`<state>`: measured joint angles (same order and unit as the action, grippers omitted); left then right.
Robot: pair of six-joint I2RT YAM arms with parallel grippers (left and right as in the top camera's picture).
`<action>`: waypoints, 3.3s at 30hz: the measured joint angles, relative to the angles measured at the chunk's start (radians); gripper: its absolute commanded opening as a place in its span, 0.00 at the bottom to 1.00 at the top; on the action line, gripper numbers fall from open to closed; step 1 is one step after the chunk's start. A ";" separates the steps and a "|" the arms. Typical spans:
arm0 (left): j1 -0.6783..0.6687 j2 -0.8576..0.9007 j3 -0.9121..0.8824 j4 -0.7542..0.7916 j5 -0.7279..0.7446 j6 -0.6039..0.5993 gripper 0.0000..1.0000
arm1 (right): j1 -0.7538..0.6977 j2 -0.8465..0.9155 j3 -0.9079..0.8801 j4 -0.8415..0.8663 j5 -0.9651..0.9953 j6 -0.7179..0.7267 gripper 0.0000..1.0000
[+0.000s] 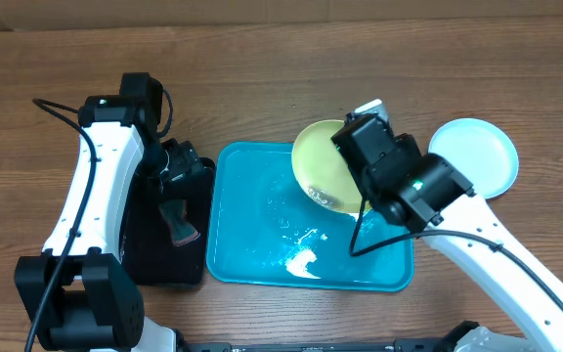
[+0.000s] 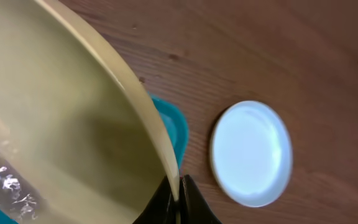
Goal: Clean dirty plates on tray and stack at the side
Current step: 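Tilt the yellow plate up by its rim with the right gripper, then carry the yellow plate right and lower it onto the plate stack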
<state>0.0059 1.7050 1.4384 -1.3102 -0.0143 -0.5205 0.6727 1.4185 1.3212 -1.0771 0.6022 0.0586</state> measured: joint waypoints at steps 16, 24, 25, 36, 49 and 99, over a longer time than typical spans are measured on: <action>0.000 0.000 0.000 0.000 0.030 0.000 1.00 | 0.246 0.000 0.000 -0.006 0.539 -0.243 0.04; 0.000 0.000 0.000 0.000 0.031 0.000 1.00 | 0.347 0.000 0.001 0.152 0.823 -0.465 0.04; 0.000 0.000 0.001 0.000 0.031 0.000 1.00 | 0.354 0.000 0.001 0.175 0.847 -0.494 0.04; 0.000 0.000 0.001 -0.003 0.034 0.000 1.00 | 0.431 0.000 0.003 0.297 0.932 -0.720 0.04; 0.000 0.000 0.001 -0.016 0.034 0.000 1.00 | 0.435 -0.001 0.003 0.338 0.922 -0.730 0.04; 0.000 0.000 0.001 -0.018 0.034 0.000 1.00 | -0.916 0.283 0.013 0.024 -0.650 0.576 0.04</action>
<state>0.0059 1.7050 1.4395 -1.3285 0.0193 -0.5205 -0.2432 1.7016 1.3342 -1.0534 -0.0479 0.6350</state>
